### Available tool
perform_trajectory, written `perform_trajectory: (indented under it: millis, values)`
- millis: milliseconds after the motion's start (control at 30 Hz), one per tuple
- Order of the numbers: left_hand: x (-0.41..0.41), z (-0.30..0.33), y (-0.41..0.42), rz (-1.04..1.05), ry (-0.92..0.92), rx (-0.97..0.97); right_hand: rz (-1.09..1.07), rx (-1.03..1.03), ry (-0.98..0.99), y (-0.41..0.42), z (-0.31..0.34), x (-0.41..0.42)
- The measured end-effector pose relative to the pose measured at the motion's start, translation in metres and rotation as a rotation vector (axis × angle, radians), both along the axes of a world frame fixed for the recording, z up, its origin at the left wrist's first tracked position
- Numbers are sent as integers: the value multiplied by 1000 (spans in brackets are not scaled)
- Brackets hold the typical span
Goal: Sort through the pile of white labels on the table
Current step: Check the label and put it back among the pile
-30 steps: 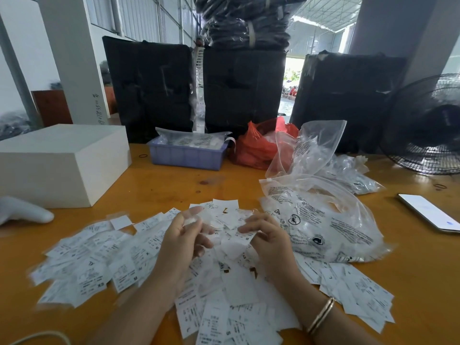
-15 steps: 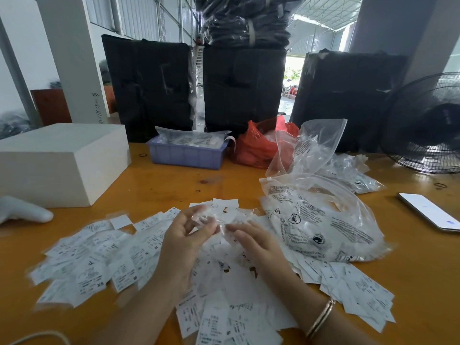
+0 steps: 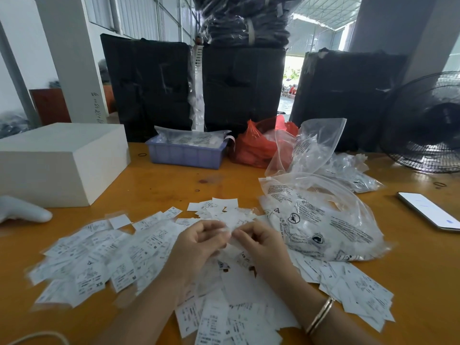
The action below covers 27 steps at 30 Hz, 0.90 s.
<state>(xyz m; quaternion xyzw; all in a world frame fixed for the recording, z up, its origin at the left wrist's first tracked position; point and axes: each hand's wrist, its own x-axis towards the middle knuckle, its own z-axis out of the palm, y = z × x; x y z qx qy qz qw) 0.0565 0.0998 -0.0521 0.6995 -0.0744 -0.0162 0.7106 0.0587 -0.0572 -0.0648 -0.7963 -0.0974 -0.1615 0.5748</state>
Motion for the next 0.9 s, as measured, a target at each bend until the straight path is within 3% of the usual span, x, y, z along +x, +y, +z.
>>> perform_trajectory:
  millis: [100,267,433,900]
  values:
    - [2,-5,-1,71,19,45,25,73,-12,2,1,-1]
    - [2,-2,-3,133,45,-85,-53,445,97,-4,2,0]
    - [2,-3,-4,140,56,-73,25,733,173,4,3,-4]
    - [1,0,-3,140,112,-193,38,680,177,6,5,-9]
